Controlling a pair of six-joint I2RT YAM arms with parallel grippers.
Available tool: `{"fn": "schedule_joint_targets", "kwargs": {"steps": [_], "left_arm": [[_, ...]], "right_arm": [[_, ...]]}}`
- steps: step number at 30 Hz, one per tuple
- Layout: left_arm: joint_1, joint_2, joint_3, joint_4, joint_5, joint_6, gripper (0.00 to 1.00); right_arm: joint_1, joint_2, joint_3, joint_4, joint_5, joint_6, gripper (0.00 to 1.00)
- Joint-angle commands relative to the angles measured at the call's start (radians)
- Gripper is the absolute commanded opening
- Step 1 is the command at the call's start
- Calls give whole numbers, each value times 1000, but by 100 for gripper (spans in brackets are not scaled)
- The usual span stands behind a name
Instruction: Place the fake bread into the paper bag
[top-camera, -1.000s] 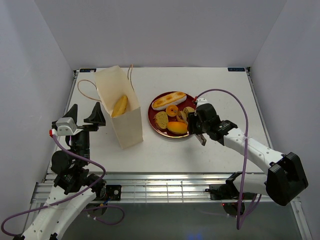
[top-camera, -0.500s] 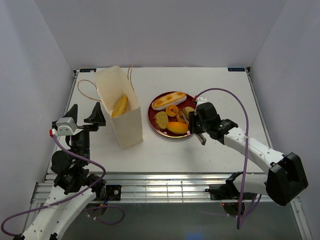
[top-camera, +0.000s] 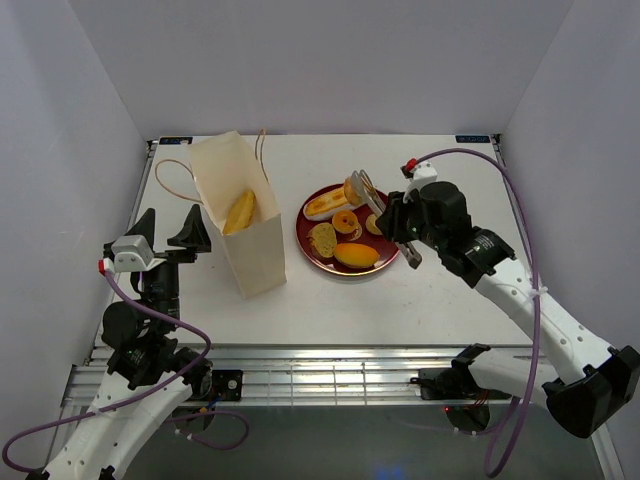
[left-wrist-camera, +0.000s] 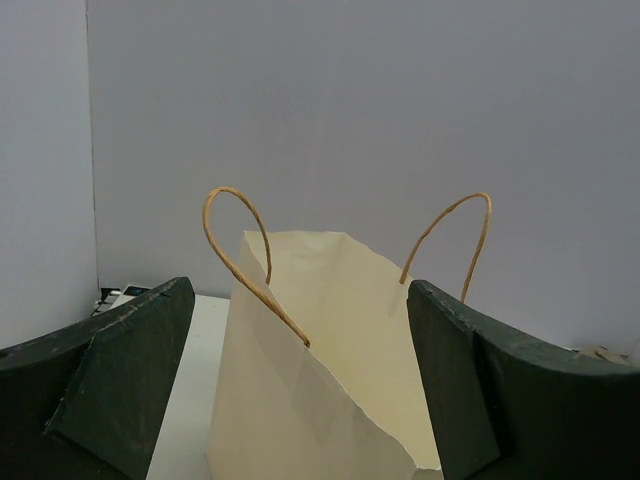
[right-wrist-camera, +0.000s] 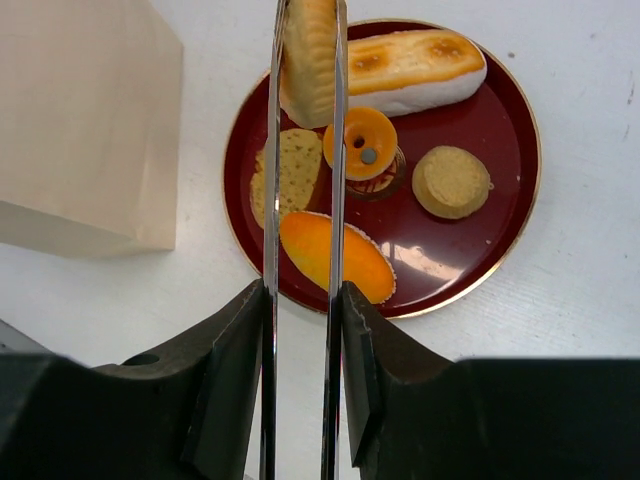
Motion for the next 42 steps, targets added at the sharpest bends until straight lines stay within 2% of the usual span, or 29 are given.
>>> {"fn": "schedule_joint_targets", "kwargs": {"steps": [1, 16, 24, 28, 35, 42], "left_arm": [[-6, 1, 13, -8, 15, 0, 98], [-6, 21, 7, -8, 3, 7, 98], [-6, 34, 6, -6, -1, 14, 98], [-6, 39, 4, -5, -5, 18, 98], [-6, 50, 1, 1, -10, 26, 98], [-6, 50, -2, 5, -11, 31, 98]], "right_arm": [[-5, -27, 65, 20, -83, -30, 39], [13, -53, 277, 61, -374, -67, 38], [80, -15, 355, 152, -511, -67, 41], [134, 44, 387, 150, -533, -98, 41], [261, 133, 415, 166, -467, -144, 41], [283, 208, 447, 161, -402, -151, 41]]}}
